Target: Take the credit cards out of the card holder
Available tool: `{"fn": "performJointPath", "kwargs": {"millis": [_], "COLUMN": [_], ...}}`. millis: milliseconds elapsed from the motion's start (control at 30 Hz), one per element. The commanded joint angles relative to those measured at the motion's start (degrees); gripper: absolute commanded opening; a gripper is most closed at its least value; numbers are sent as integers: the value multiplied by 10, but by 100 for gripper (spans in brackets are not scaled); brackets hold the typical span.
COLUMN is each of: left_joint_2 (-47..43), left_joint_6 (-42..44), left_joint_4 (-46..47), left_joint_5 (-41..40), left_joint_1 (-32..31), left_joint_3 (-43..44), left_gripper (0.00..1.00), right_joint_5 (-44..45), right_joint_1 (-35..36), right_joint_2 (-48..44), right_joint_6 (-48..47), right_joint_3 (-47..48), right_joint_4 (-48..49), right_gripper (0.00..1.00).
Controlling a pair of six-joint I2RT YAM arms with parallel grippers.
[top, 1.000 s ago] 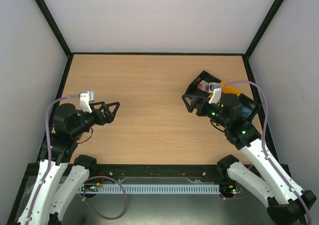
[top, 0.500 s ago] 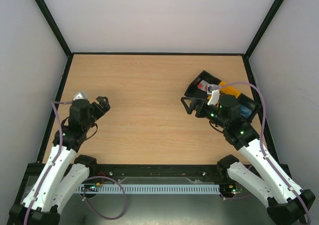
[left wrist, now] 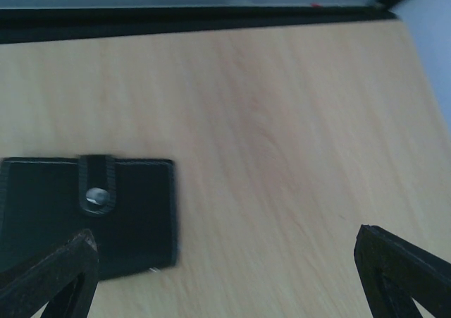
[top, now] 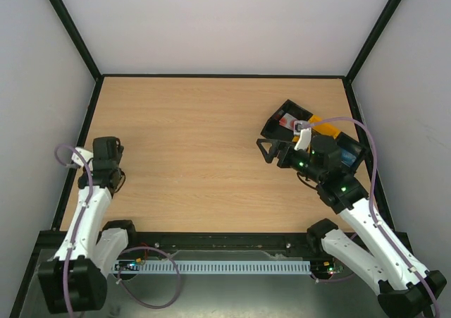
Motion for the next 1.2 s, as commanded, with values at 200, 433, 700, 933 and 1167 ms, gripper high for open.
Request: {"fn": "performJointPath", "kwargs": {"millis": [200, 433, 700, 933, 1167], "left_joint_2": [33, 84, 112, 160, 166], "left_joint_6": [-15, -26, -20, -2, -5], "left_joint_4": [65, 79, 88, 117, 122], "left_joint_5": [-4, 48, 78, 146, 152], "left_joint_1": [127, 171, 173, 169, 150], "left_joint_3": [-70, -81, -85, -90, -90], "left_gripper": [100, 100, 100, 100, 100], "right_joint_5": [-5, -13, -9, -5, -2], "right_joint_1": [3, 3, 3, 3, 3], "right_joint_2": [3, 6, -8, -10, -12], "right_joint_6": [-8, 2, 2, 2, 2], "right_joint_3": [7, 14, 23, 19, 21], "right_joint_4": [-13, -14, -33, -40, -43], "right_gripper": [98, 98, 98, 98, 98]}}
